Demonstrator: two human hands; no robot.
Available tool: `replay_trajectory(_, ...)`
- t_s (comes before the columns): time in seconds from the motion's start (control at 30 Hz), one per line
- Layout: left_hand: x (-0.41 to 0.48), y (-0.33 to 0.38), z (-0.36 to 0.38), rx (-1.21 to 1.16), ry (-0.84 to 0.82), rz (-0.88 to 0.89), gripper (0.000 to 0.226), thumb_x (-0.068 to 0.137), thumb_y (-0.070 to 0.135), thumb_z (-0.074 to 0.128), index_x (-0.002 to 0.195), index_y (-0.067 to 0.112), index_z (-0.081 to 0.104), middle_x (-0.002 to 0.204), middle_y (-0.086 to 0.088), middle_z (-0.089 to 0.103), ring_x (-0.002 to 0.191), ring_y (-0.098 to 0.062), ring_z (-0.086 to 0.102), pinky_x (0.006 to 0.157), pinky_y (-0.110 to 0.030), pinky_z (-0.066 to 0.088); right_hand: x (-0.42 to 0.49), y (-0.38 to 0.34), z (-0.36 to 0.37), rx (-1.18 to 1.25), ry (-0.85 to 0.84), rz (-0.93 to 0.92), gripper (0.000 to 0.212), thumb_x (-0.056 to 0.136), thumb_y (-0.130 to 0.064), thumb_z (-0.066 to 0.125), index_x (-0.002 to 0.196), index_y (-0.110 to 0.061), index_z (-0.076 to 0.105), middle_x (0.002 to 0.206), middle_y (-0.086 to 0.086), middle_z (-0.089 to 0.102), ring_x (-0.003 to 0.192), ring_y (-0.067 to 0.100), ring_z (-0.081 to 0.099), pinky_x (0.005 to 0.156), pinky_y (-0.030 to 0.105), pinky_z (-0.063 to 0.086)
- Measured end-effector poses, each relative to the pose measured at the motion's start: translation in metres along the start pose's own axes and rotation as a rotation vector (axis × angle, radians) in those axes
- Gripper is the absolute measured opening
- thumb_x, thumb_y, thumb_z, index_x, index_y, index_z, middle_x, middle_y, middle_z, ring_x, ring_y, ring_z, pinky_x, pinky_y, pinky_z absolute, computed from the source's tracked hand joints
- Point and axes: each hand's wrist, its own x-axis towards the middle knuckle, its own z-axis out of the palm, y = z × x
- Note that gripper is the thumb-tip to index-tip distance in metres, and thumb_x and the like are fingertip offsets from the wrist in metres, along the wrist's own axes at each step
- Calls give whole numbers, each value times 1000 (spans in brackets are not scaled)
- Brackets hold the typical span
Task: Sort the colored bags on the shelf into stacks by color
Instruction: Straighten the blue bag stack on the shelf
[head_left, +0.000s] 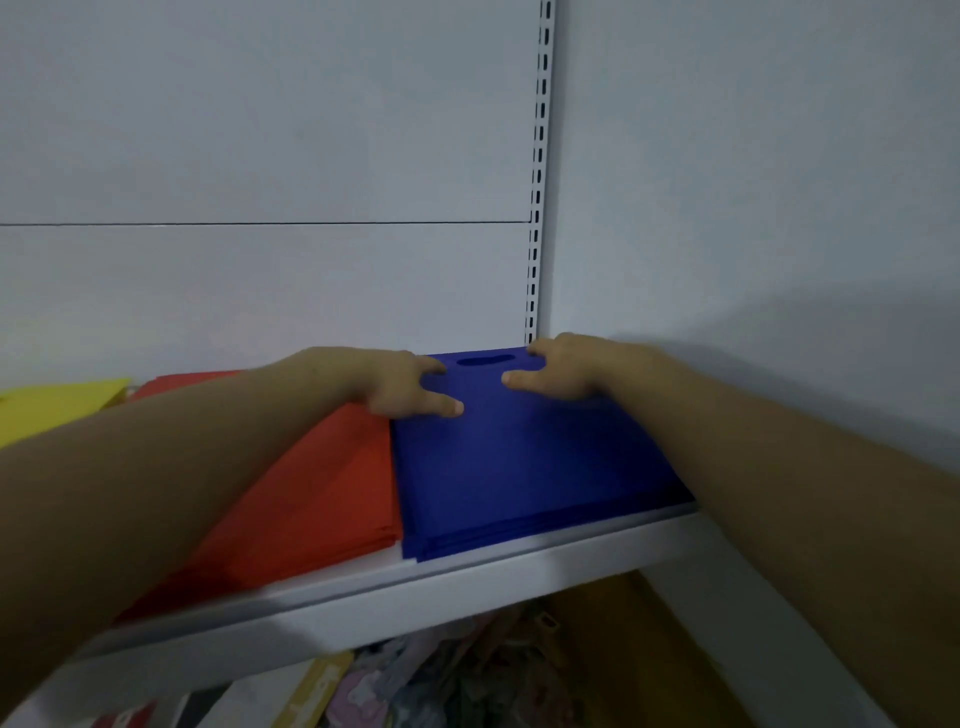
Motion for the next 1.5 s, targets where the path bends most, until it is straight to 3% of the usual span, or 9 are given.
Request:
replay_trajectory(0.17,-14,4,14,59,-23,2,84,83,68,45,148,19,25,154,-6,27,139,-22,29,114,-39,24,20,11,15,-68,-95,46,84,84,-77,30,152,-29,17,159,3,14,144,26,22,116,47,20)
replay_trajectory(0.43,-18,9,11,7,-51,-33,79,84,64,50,146,19,31,151,-2,33,135,-20,35,112,-34,27,24,15,18,-75,-122,38,83,86,-77,26,152,-29,15,160,4,10,145,27,18,117,47,18)
replay_trajectory(0.7,-25,10,16,-65,-71,-63,79,84,64,47,148,24,24,156,1,21,141,-18,24,116,-35,20,28,18,29,-2,-143,21,84,86,-78,20,153,-31,6,161,1,-2,148,25,5,118,48,6)
replay_trajectory(0.9,-35,11,9,14,50,-76,76,88,63,38,149,21,21,158,-6,10,145,-21,11,118,-38,10,30,11,22,-148,7,-33,77,89,-73,22,152,-28,16,159,4,12,145,28,17,116,48,19)
replay_trajectory(1.0,-47,0,6,14,80,-161,74,91,62,33,149,18,21,157,-9,14,145,-22,15,118,-38,12,29,6,23,-72,-52,-52,77,89,-73,22,152,-30,18,160,4,11,145,29,17,117,49,17)
replay_trajectory(1.17,-66,-1,20,-48,-41,-217,72,93,58,37,149,15,21,156,-4,22,142,-21,24,115,-31,17,30,8,31,-38,-94,-37,77,88,-75,21,152,-32,17,159,5,11,145,30,18,116,50,16)
replay_trajectory(1.27,-76,11,18,-56,21,-213,73,93,56,40,149,14,21,156,-6,21,141,-21,24,114,-31,18,30,9,30,-52,-104,-42,79,88,-75,21,152,-30,17,159,5,12,145,30,18,116,50,16)
replay_trajectory(1.4,-106,40,16,-50,35,-106,82,85,65,43,150,23,18,158,0,12,144,-18,17,116,-32,14,36,5,22,-75,-62,-84,79,89,-72,26,150,-22,25,157,5,22,143,26,24,115,44,21)
replay_trajectory(1.5,-131,65,24,-10,-54,-57,99,65,82,34,149,35,11,159,7,2,145,-15,11,118,-37,11,42,1,18,-35,-9,-82,82,88,-73,26,152,-22,19,158,8,17,143,29,24,115,45,23)
